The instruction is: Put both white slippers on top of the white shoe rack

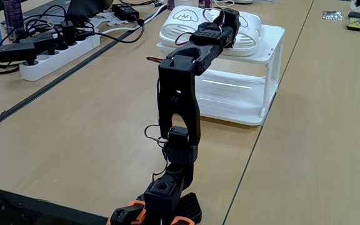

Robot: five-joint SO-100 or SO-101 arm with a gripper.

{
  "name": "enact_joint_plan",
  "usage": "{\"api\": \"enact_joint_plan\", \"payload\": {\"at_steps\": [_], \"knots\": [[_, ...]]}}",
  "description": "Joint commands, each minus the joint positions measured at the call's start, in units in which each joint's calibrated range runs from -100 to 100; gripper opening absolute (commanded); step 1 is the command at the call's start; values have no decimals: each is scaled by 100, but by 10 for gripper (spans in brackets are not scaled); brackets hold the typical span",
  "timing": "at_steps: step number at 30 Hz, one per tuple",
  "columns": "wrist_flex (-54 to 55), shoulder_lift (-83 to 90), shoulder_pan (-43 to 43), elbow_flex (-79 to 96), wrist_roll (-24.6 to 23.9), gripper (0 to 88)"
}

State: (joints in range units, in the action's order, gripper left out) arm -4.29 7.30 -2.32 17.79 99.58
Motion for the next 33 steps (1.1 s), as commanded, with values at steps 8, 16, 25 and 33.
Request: {"api": "enact_joint_plan", "payload": {"at_steps": [8, 16, 25, 33], "knots": [[24, 1411, 51, 580, 42, 221], [101, 3077, 199, 2484, 42, 181], [4355, 4785, 142, 5984, 42, 8], [6969, 6048, 101, 7508, 42, 8]]}}
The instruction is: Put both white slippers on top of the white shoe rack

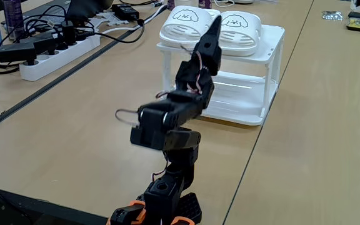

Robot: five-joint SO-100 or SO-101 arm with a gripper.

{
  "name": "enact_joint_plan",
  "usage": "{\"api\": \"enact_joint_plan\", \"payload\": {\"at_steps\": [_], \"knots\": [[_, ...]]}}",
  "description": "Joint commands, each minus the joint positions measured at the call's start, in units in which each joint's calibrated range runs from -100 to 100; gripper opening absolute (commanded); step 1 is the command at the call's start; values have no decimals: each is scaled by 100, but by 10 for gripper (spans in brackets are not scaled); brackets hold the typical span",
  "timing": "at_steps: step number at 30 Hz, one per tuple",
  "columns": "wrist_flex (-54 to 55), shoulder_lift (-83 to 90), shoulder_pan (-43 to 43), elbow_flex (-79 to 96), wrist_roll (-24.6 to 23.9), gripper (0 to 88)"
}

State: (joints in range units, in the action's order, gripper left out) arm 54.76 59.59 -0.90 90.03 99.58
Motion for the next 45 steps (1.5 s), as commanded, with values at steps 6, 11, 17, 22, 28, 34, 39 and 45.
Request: {"api": "enact_joint_plan", "payload": {"at_steps": [6, 11, 17, 22, 28, 34, 39, 45], "knots": [[1780, 2476, -50, 997, 42, 8], [1814, 3578, -256, 979, 42, 8], [3134, 3949, -658, 970, 42, 8], [4506, 3949, -691, 970, 42, 8], [4480, 3940, -650, 970, 42, 8], [4480, 3940, -650, 970, 42, 8], [4480, 3940, -650, 970, 42, 8], [4480, 3940, -650, 970, 42, 8]]}}
